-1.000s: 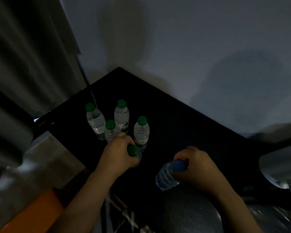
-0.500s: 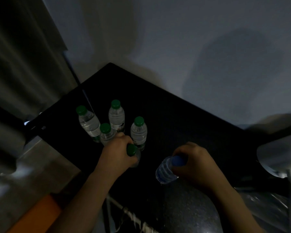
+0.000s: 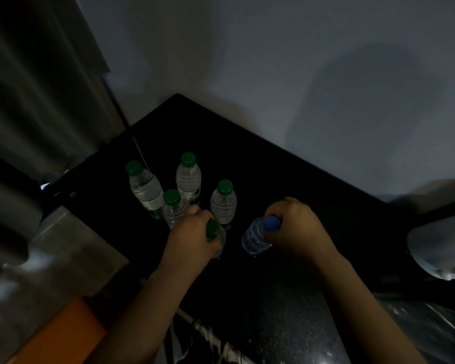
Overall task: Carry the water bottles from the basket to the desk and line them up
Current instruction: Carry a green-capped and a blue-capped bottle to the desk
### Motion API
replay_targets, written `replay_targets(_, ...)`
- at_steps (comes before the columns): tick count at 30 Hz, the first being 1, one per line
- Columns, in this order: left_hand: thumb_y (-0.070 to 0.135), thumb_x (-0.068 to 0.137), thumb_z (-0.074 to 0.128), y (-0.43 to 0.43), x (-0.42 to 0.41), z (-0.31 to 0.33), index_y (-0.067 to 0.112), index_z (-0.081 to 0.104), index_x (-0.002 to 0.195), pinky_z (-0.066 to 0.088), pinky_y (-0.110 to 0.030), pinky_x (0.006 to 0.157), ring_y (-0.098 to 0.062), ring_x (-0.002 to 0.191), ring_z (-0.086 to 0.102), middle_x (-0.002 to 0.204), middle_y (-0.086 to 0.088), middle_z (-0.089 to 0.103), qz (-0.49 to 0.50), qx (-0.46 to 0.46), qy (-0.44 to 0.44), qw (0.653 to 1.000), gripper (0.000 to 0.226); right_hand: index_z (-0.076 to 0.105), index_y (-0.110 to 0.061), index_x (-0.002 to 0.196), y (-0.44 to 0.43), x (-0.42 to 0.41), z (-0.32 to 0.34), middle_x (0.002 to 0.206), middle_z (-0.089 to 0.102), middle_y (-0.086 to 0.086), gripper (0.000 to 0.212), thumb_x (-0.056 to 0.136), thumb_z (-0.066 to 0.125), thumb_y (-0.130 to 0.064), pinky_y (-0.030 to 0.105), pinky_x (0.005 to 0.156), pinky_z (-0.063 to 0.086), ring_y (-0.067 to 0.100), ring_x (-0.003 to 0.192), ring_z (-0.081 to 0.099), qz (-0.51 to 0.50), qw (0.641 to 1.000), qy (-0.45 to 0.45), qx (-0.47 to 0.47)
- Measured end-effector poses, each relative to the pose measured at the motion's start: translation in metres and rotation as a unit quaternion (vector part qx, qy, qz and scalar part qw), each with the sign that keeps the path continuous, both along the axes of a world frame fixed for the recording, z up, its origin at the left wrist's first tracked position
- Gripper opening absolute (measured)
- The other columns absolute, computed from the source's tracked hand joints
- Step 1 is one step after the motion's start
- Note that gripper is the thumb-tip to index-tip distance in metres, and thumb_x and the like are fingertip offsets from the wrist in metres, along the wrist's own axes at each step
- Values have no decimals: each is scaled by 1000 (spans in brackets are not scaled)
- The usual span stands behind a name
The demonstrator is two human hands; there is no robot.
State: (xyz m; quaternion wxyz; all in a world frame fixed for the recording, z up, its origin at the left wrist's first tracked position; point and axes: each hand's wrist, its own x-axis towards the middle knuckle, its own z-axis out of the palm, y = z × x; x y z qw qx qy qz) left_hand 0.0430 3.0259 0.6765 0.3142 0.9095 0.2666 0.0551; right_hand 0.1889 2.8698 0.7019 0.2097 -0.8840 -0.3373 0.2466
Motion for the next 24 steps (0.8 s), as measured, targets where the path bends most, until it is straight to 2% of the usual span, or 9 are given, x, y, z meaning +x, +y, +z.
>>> replay_targets(10, 10, 77, 68, -2, 2, 0, 2, 59, 87, 49, -33, 73, -20, 79, 55, 96, -8, 49, -2, 2, -8, 1000, 15, 57, -31, 88, 1, 5, -13, 94, 42, -15, 24, 75, 74, -20, 11, 58, 35, 2, 77, 50, 10, 1000, -11, -6)
replay_targets(18, 11, 76, 69, -2, 2, 1, 2, 59, 86, 48, -33, 73, -20, 79, 55, 94, -8, 49, -1, 3, 3, 1000, 17, 62, -19, 98, 0, 4, -15, 100, 45, -7, 20, 79, 70, -16, 11, 58, 35, 3, 74, 50, 3, 1000, -16, 11)
replay_targets(24, 12, 76, 69, -1, 3, 3, 2, 59, 88, 48, -34, 75, -21, 81, 55, 96, -8, 49, 2, -2, 13, 1000, 19, 61, -16, 105, -1, 2, -14, 107, 49, -2, 26, 81, 69, -16, 11, 61, 38, 12, 84, 54, 4, 1000, -24, 8)
